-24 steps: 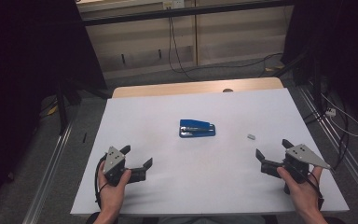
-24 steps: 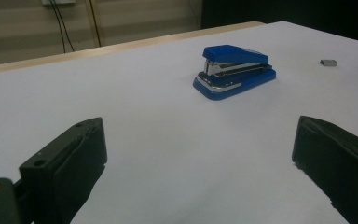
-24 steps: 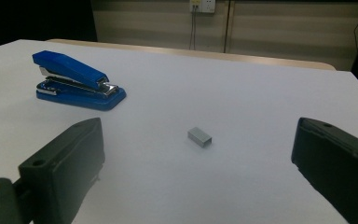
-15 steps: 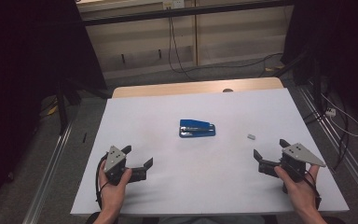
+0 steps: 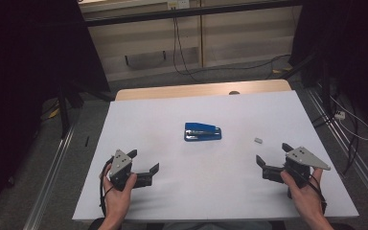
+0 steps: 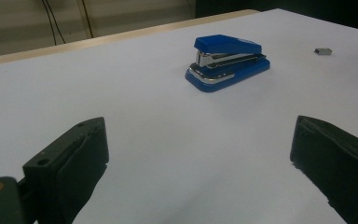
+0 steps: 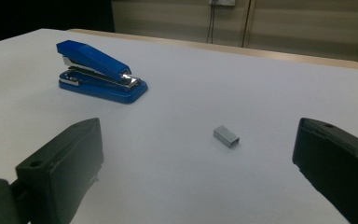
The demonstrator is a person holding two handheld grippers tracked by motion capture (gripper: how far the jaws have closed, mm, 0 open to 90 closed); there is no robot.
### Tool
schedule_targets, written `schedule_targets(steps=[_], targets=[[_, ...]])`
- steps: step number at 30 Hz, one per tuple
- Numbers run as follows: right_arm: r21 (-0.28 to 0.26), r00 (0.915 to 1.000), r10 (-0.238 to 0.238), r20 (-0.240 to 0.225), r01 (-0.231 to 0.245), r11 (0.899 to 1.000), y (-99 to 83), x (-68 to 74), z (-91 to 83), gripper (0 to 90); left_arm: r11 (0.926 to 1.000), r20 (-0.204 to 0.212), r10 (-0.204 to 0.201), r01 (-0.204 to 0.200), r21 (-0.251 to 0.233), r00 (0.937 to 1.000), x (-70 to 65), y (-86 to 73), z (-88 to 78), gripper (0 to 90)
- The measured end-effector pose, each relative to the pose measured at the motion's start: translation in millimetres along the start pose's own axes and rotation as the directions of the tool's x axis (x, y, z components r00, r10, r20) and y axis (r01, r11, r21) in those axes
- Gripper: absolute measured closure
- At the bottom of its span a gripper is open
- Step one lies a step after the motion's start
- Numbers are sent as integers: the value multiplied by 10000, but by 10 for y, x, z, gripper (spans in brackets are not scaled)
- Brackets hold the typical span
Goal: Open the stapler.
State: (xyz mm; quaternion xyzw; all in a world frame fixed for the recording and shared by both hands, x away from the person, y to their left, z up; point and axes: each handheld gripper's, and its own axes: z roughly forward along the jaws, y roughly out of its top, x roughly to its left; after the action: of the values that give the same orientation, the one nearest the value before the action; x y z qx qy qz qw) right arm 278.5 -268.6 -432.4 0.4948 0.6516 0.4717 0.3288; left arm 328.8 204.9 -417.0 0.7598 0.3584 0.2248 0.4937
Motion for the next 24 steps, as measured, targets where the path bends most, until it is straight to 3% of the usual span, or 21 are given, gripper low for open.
schedule_targets(steps=[1, 10, 17, 19, 20, 22, 24], targets=[[-36, 10000, 67, -61, -67, 10000, 3, 9, 3, 18, 9999, -110, 125, -125, 24, 9999, -14, 6, 5, 50], [154, 9968, -178, -779, 190, 9997, 19, 131, 115, 19, 9999, 757, 34, -46, 153, 9971, -44, 31, 98, 53], [170, 9925, -133, -1212, 154, 9997, 107, 217, 281, 19, 9997, 990, 99, -122, 228, 9950, -40, 90, 164, 65], [229, 9901, -178, -1395, 212, 9995, 120, 253, 323, 21, 10000, 1512, 11, -16, 30, 9885, -28, 97, 189, 72], [398, 9861, -176, -1650, 245, 9989, 133, 276, 339, 24, 10000, 1483, -23, 33, -70, 9889, -37, 99, 201, 73], [651, 9702, -456, -2381, 628, 9959, 166, 318, 366, 25, 9999, 1434, 69, -83, 90, 9896, -52, 114, 218, 72], [464, 9733, -648, -2204, 768, 9960, 181, 359, 389, 22, 9998, 1661, -97, 71, 160, 9861, -75, 122, 244, 66]])
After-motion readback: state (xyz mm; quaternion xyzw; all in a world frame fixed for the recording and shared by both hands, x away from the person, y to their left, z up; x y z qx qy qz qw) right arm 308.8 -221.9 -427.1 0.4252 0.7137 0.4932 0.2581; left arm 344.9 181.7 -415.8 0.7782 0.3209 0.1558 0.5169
